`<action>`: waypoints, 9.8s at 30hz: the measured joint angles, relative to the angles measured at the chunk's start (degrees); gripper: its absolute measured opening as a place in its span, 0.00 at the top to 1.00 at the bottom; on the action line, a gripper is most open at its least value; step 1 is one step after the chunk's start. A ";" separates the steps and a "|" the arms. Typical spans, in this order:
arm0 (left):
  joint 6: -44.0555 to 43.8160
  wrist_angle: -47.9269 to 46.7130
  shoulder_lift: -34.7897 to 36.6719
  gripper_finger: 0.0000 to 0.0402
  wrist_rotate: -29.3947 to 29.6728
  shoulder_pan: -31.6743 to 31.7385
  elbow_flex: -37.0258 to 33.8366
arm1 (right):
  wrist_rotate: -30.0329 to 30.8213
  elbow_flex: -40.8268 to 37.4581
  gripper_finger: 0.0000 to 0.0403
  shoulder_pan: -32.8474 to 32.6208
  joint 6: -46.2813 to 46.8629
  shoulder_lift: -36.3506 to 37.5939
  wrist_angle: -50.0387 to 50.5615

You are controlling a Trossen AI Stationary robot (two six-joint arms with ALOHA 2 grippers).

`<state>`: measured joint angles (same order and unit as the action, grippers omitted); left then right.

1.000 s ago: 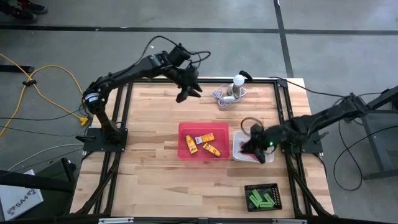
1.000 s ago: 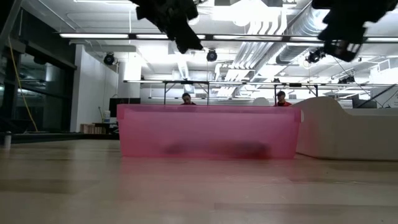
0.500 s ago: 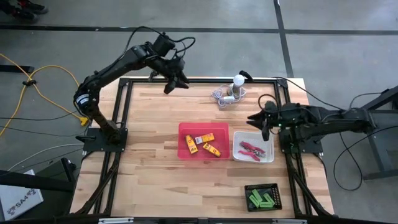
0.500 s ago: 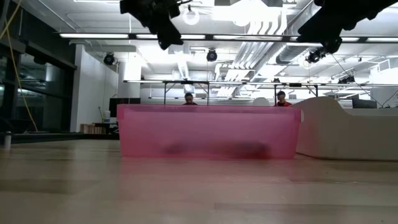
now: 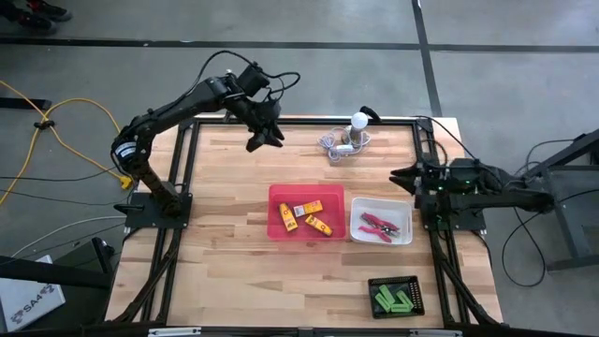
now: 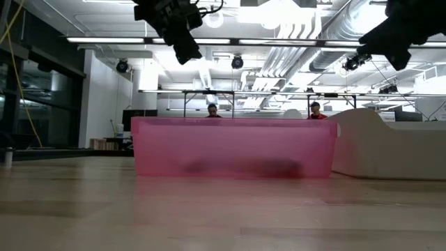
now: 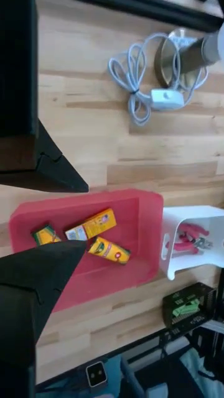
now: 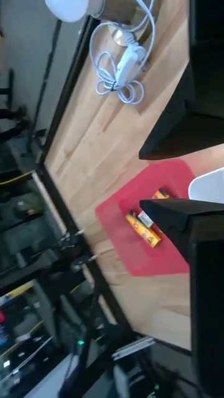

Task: Pick & Place School Supplies
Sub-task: Return to Home Position

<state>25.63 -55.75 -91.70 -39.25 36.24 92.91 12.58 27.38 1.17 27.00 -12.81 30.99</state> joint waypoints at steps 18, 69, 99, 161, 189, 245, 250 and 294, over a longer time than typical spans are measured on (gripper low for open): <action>-1.00 0.55 0.00 0.67 0.33 -6.43 -0.05 | -6.18 -18.59 0.75 -0.04 -4.35 11.62 -29.26; -1.29 0.42 -0.02 0.67 0.31 -9.50 -0.07 | -12.98 -26.96 0.75 -0.02 -2.84 11.62 -31.83; 6.95 -10.71 5.05 0.67 -8.88 -7.59 -7.49 | -12.78 -27.07 0.75 -0.04 -2.86 11.58 -31.88; -31.59 67.86 70.80 0.67 30.88 -21.91 -89.51 | -12.78 -27.07 0.75 -0.02 -2.86 11.58 -31.92; -32.89 54.74 84.48 0.67 35.02 -24.40 -91.28 | -12.78 -27.08 0.75 -0.03 -2.86 11.58 -31.92; -32.01 57.31 84.06 0.67 34.91 -24.42 -91.41 | -12.78 -27.09 0.75 -0.04 -2.86 11.58 -31.92; -32.02 57.42 84.06 0.67 34.95 -24.42 -91.41 | -12.78 -27.09 0.75 -0.04 -2.86 11.58 -31.92; -32.04 57.48 84.06 0.67 35.02 -24.41 -91.39 | -12.78 -27.09 0.75 -0.04 -2.86 11.58 -31.92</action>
<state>-6.42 1.74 -7.65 -4.23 11.83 1.52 -0.21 0.30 1.13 24.14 -1.23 -0.93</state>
